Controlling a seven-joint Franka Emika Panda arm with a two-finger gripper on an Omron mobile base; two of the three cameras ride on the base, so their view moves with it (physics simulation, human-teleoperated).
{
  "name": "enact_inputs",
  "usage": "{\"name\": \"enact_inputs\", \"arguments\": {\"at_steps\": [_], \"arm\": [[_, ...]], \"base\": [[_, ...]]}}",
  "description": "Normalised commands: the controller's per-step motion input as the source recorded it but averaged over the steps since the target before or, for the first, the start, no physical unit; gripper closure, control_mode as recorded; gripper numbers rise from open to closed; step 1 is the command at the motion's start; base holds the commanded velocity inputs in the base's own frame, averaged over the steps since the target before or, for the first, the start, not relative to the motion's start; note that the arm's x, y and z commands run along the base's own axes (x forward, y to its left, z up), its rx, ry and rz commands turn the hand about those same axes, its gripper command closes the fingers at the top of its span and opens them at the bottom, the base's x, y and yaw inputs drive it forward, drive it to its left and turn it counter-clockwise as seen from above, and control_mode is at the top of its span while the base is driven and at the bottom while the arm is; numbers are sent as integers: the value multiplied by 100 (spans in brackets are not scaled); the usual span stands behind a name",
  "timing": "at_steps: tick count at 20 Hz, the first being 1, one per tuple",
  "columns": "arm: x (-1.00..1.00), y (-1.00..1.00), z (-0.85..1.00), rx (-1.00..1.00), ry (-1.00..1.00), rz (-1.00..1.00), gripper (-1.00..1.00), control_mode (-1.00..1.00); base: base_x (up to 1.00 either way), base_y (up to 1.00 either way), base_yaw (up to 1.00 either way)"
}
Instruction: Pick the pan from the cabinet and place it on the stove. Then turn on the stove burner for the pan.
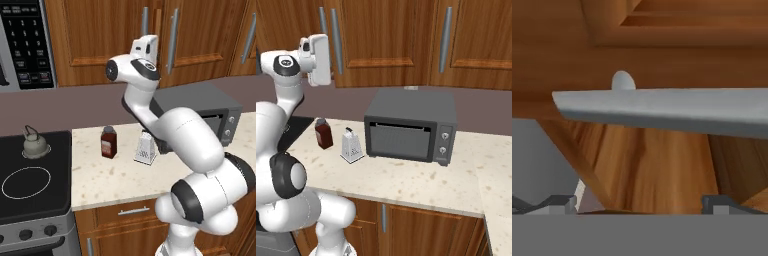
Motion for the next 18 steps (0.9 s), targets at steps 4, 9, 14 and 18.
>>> {"name": "enact_inputs", "arguments": {"at_steps": [4, 9, 14, 18], "arm": [[-37, -78, 0, 0, 0, -18, -100, -100], [-77, -77, 0, 0, -1, -21, -100, -100], [-90, -76, -2, 0, -2, -22, -100, -100], [-98, -82, -1, 1, -2, -22, -100, -100]], "base": [[0, 0, 0], [0, 0, 0], [0, 0, 0], [0, 0, 0]]}}
